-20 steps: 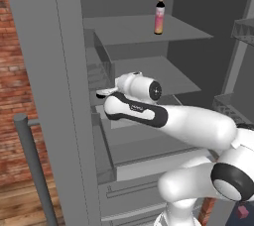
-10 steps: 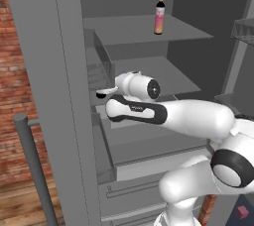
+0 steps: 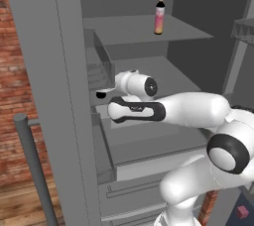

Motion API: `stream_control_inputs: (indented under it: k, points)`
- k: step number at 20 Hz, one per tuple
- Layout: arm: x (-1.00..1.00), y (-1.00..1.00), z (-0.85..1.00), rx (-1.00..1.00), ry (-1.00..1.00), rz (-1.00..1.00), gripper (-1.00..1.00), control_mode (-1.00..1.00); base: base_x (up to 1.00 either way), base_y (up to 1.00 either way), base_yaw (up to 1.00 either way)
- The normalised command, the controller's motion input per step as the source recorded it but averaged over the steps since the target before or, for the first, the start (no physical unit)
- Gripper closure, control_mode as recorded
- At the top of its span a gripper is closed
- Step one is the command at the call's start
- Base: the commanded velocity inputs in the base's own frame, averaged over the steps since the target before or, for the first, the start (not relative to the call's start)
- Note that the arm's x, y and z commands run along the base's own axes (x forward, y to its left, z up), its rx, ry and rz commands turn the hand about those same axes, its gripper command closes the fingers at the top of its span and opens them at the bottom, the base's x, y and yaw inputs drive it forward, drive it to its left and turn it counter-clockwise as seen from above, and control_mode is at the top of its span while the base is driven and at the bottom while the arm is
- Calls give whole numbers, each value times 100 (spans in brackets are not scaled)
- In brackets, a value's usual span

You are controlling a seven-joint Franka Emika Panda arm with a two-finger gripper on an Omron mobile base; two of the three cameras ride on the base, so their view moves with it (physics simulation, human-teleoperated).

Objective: Open the fridge, grab two sodas, and place both sodas inside the bowl with ice on the dining counter.

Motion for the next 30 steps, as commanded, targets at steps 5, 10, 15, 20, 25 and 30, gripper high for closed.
stream_control_inputs:
  k: [5, 10, 15, 20, 25, 30]
  points:
    - [14, 19, -9, 0, 2, 0, -100, -100, 0, 0, 0]
    - [15, 6, -2, 0, 1, 0, -100, -100, 0, 0, 0]
    - [19, 17, -9, 0, 2, 0, -100, -100, 0, 0, 0]
    - [17, 24, -13, 0, 3, 0, -100, -100, 0, 0, 0]
    - [9, 3, -2, 0, 0, 1, 100, -100, 0, 0, 0]
    - [2, 0, 0, 0, 0, 1, 100, -100, 0, 0, 0]
